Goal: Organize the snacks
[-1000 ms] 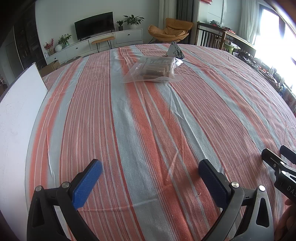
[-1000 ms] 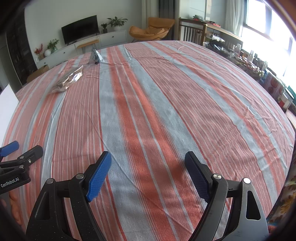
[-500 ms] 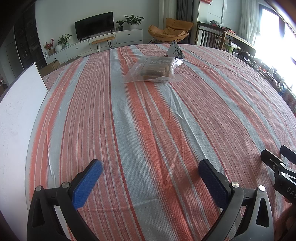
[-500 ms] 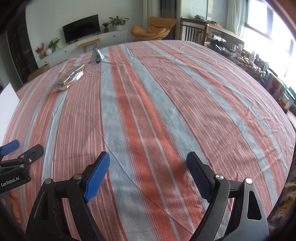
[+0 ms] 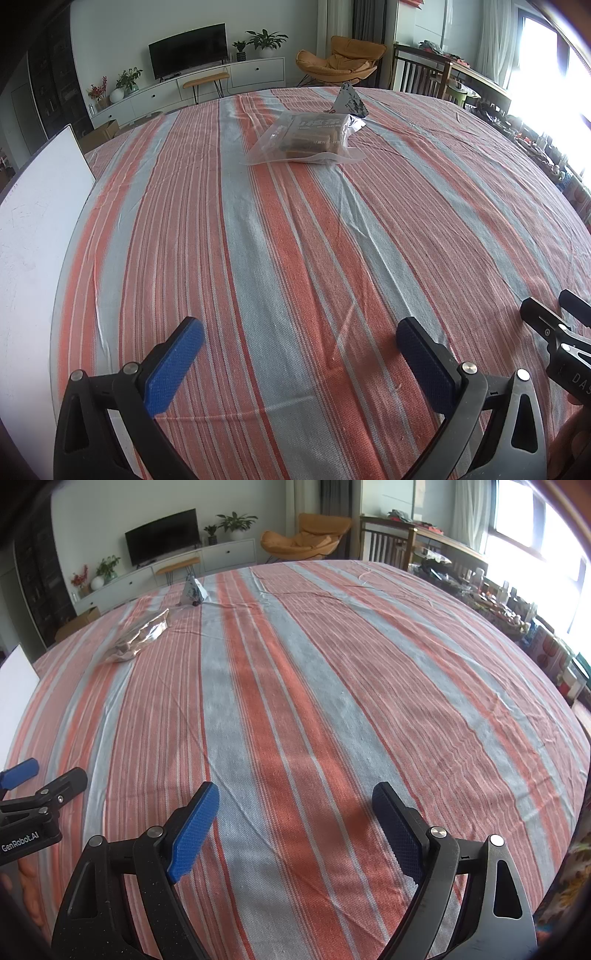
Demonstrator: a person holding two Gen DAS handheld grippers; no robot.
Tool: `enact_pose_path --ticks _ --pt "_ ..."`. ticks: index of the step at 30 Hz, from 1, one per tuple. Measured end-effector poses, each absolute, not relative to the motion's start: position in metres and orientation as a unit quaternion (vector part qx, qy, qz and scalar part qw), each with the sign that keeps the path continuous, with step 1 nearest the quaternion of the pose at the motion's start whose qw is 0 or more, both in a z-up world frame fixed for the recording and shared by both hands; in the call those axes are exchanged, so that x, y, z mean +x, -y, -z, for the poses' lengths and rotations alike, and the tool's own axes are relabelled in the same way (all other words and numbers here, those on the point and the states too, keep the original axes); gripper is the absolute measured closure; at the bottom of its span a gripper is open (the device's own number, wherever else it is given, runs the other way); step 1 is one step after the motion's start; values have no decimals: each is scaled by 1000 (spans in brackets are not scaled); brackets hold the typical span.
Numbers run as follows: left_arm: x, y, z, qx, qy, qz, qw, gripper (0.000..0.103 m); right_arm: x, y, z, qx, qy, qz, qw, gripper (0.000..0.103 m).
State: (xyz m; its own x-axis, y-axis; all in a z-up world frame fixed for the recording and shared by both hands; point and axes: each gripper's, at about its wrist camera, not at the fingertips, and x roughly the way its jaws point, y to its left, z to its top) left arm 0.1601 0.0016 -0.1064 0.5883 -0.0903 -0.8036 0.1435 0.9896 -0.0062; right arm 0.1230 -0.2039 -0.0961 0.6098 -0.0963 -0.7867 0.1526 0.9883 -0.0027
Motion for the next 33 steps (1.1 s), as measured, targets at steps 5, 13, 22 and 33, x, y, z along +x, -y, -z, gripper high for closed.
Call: enact_pose_path --ticks 5,13,22,33 --pt "160 -2 106 29 -449 66 891 0 123 204 96 32 -436 70 897 15" --pt "160 -1 107 30 -449 66 891 0 123 204 96 32 -436 70 896 15" --pt "159 -1 107 29 -449 66 891 0 122 204 96 32 -437 70 896 15" --pt "158 0 108 29 -449 66 891 0 122 203 96 32 -437 71 896 15"
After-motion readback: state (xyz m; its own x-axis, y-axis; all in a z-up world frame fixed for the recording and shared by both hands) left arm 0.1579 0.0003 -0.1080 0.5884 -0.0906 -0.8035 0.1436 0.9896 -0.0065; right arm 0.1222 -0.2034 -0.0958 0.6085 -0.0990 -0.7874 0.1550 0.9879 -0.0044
